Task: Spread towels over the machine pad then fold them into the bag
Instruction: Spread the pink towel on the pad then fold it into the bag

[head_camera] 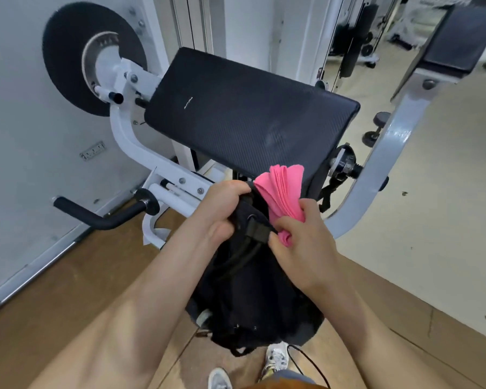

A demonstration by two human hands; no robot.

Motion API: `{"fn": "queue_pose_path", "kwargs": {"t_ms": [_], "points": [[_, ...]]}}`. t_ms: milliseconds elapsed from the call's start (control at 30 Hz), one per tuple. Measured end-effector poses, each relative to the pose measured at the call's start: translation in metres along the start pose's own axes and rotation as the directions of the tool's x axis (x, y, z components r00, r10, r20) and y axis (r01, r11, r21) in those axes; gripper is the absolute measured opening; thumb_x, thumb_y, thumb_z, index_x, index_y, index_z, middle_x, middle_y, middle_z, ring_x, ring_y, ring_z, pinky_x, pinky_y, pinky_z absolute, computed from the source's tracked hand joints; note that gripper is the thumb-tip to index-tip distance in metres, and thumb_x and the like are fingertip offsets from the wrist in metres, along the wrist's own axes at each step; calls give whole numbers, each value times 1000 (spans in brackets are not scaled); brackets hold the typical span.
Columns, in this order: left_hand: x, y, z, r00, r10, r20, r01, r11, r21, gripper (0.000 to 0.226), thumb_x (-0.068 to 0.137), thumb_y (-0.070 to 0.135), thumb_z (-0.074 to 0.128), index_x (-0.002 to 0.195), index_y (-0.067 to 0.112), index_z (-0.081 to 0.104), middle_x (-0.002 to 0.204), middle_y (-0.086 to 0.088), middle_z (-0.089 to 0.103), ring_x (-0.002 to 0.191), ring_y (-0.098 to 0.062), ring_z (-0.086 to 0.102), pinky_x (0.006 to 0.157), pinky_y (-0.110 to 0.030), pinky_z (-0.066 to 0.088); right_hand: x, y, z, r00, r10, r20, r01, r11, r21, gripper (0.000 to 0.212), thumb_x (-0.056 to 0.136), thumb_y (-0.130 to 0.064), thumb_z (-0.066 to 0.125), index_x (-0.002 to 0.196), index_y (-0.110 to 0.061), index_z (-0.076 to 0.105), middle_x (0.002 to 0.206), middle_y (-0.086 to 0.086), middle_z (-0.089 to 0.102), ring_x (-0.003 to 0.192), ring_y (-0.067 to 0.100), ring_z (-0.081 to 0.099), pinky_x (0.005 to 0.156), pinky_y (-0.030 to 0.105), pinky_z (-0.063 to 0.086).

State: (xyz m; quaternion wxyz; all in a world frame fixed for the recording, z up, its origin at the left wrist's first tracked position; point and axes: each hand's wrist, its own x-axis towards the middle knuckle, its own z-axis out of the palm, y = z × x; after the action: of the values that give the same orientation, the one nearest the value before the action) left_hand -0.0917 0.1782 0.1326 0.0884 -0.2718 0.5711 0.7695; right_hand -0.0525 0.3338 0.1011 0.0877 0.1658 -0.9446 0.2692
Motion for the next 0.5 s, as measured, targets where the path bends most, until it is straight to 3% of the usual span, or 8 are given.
{"fn": "queue_pose_path", "kwargs": {"t_ms": [67, 133, 200, 233, 267, 300, 400, 500], "points": [[0, 4, -4, 1000, 20, 9, -19, 993, -120, 14, 83, -3, 57, 94, 5, 59, 80, -14, 58, 72, -25, 57, 68, -33, 48, 9, -6, -5, 994, 105, -22, -103, 992, 80, 15, 82, -26, 66, 79, -11, 68, 100, -1, 41, 78, 19, 48, 64, 31, 45], [-4, 5, -8, 991, 105, -86, -112, 990, -86, 25, 85, 5, 65, 107, 12, 55, 80, -4, 58, 69, -15, 56, 63, -28, 48, 17, -11, -10, 987, 157, -32, -152, 981, 123, 17, 80, -26, 66, 72, -11, 67, 97, -1, 42, 77, 16, 47, 65, 32, 47], [-18, -5, -14, 907, 362, -217, -280, 901, 331, 27, 85, 21, 69, 105, 24, 50, 86, 5, 51, 74, -10, 50, 64, -25, 41, 22, -18, -12, 990, 134, -41, -128, 985, 117, 18, 79, -27, 66, 71, -11, 67, 94, -1, 43, 76, 15, 48, 64, 33, 47], [-27, -15, -17, 833, 512, -211, -327, 763, 558, 22, 84, 28, 68, 96, 28, 49, 85, 7, 48, 74, -8, 49, 63, -25, 38, 23, -22, -12, 992, 117, -45, -110, 986, 122, 18, 79, -27, 67, 72, -11, 68, 93, -2, 42, 74, 15, 47, 63, 32, 46], [-37, -25, -17, 802, 573, -166, -345, 673, 655, 18, 84, 34, 67, 87, 28, 50, 80, 9, 50, 72, -7, 49, 62, -26, 39, 24, -26, -10, 993, 105, -48, -98, 987, 129, 18, 80, -28, 67, 73, -11, 69, 93, -2, 41, 73, 14, 46, 62, 32, 44], [-43, -35, -16, 834, 537, -125, -341, 682, 647, 18, 86, 40, 64, 83, 25, 53, 76, 7, 55, 70, -9, 53, 62, -31, 44, 24, -29, -8, 994, 100, -49, -93, 987, 133, 19, 80, -30, 67, 74, -12, 69, 93, -2, 41, 73, 14, 46, 61, 30, 40], [-51, -45, -8, 988, 134, -80, -111, 965, 239, 37, 91, 50, 55, 98, 14, 62, 86, -8, 71, 79, -21, 69, 73, -48, 60, 22, -36, -1, 997, 71, -31, -65, 987, 143, 21, 83, -31, 67, 74, -12, 70, 96, -4, 39, 73, 11, 45, 56, 19, 33], [-44, -41, -8, 999, -12, -29, 14, 995, 97, 38, 90, 45, 61, 106, 11, 65, 92, -9, 75, 86, -23, 73, 78, -50, 60, 19, -35, 2, 999, 22, 27, -26, 987, 157, 17, 83, -26, 67, 75, -12, 69, 100, -5, 39, 78, 10, 49, 64, 25, 46]]}}
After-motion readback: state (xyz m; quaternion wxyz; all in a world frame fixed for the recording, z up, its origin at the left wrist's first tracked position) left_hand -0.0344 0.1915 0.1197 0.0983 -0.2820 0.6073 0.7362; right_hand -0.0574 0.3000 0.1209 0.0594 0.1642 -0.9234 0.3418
